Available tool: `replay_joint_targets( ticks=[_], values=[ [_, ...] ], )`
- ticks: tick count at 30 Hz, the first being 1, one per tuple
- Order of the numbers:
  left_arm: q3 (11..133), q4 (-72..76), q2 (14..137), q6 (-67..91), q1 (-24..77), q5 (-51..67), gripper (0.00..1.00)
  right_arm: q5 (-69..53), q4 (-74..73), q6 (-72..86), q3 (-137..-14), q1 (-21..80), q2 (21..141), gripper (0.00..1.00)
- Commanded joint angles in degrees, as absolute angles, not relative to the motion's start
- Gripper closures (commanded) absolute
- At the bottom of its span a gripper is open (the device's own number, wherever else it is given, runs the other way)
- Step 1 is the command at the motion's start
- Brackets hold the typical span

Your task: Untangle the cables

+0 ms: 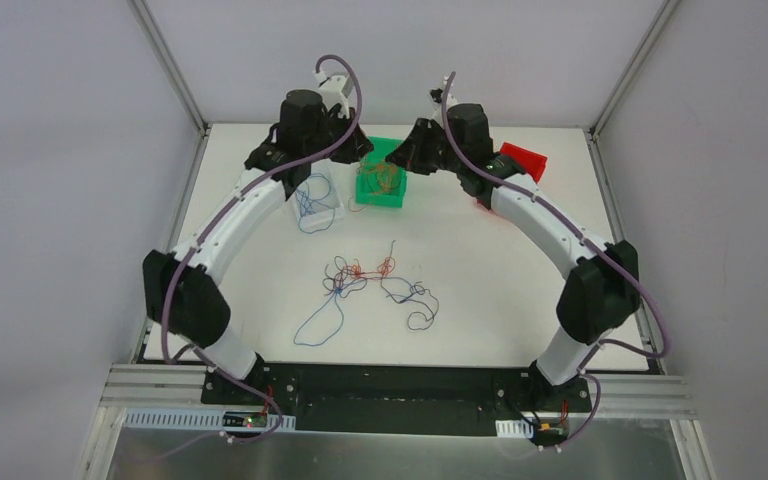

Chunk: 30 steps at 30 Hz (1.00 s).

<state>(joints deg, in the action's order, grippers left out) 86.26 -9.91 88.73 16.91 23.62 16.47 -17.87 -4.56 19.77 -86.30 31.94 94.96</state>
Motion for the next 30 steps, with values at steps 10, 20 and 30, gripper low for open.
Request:
replay_joint_targets(
  ticks=[10, 20, 30],
  values=[
    [108.6, -1.1, 115.6, 20.5, 21.8, 24.2, 1.0, -23.7, 3.3, 23.3, -101.9, 24.8, 116.3, 1.0],
    [109.2, 1.2, 125.2, 17.6, 20.7, 22.0, 1.0, -28.9, 2.2, 22.1, -112.2, 24.2, 132.7, 1.0],
    [109.7, -3.3, 128.4, 16.4, 19.6, 20.1, 0.98, -29.5, -5.0, 19.5, -117.0, 24.5, 136.0, 0.8]
  ],
)
